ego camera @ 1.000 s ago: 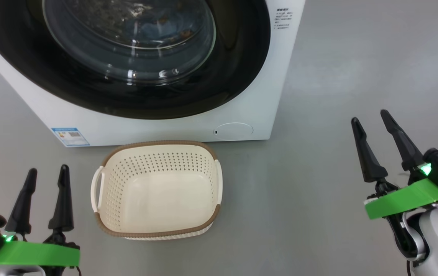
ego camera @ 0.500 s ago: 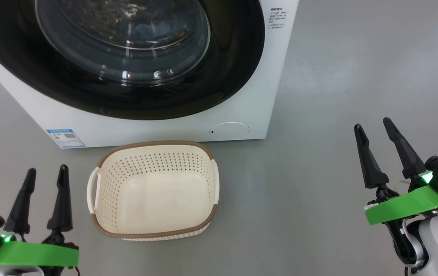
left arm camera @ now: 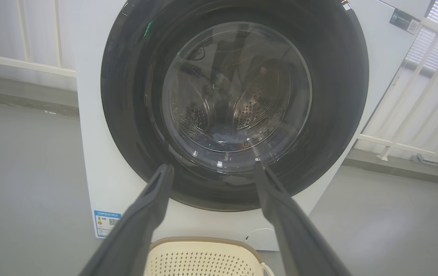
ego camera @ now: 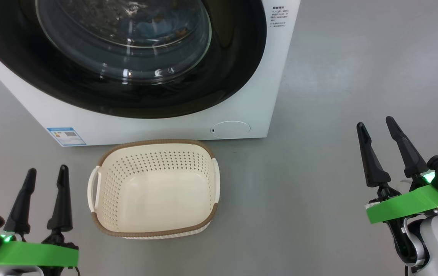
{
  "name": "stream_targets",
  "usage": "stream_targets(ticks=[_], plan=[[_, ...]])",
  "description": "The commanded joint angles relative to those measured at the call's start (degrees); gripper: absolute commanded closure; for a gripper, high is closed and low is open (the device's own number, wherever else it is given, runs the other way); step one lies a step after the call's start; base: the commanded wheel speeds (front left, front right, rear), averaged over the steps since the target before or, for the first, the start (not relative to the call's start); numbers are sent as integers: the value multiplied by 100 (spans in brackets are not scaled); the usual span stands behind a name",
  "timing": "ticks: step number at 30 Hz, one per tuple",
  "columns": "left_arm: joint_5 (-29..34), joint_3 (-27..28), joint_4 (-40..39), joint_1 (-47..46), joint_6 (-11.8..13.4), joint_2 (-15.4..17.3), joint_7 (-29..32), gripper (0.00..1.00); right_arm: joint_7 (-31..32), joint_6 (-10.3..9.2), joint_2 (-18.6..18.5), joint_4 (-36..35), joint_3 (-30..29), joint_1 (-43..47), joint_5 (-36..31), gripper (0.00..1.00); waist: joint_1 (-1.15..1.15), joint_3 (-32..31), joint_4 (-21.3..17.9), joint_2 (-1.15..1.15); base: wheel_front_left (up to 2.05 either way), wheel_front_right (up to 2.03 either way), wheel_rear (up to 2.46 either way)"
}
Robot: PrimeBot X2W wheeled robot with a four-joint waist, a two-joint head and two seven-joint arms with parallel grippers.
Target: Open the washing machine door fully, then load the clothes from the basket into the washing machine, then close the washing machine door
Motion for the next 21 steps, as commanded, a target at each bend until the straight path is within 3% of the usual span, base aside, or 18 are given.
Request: stream_targets(ticks=[1,21], plan=[[-13,187,-118,-105,4,226,-36,0,-6,-22,-30,-131,111,14,-76,0,0,8,0,0,0,0,0],[-106,143,-104,-106,4,230,-36,0,-6,-22,-3,-98,117,0,-63,0,0,-31,-20,0,0,0,0]])
